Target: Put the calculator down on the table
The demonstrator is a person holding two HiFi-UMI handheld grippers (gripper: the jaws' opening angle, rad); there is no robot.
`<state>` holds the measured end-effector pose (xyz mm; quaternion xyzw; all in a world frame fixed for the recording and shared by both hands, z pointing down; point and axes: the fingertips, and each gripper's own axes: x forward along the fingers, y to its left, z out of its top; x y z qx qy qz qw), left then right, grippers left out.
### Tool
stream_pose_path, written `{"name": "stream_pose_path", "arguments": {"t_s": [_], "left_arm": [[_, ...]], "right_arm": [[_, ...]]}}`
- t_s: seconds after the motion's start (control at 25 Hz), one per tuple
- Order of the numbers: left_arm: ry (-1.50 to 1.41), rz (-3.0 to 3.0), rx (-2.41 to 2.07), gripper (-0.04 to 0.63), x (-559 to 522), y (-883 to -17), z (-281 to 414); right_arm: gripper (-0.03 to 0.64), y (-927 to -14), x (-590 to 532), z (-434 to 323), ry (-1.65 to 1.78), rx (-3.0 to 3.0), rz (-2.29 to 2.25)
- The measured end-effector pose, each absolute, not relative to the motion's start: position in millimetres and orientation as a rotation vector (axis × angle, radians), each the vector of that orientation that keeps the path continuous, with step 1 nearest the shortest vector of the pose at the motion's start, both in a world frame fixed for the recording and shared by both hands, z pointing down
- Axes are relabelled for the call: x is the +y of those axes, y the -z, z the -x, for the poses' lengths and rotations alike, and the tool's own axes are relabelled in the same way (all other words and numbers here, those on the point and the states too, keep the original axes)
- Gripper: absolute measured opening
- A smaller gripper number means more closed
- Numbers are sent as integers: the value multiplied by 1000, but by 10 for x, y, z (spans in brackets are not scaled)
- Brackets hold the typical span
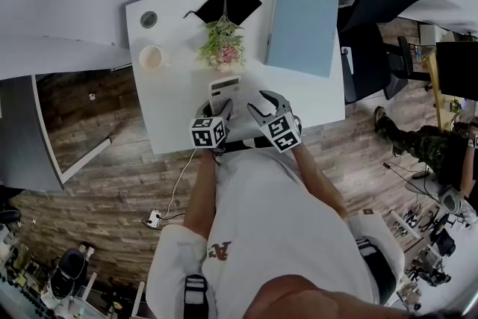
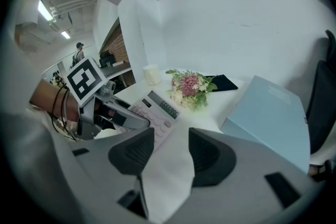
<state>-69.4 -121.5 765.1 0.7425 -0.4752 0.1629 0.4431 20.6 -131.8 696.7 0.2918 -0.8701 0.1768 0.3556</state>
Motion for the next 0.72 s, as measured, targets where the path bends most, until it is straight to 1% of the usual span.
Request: {"name": "stream_pose_path", "arguments": {"t_s": [0.72], "left_arm": [[-455, -1874, -1264, 269, -1182, -7659, 803]], "right_arm": [[212, -6946, -1281, -137, -446, -2250, -753]]}}
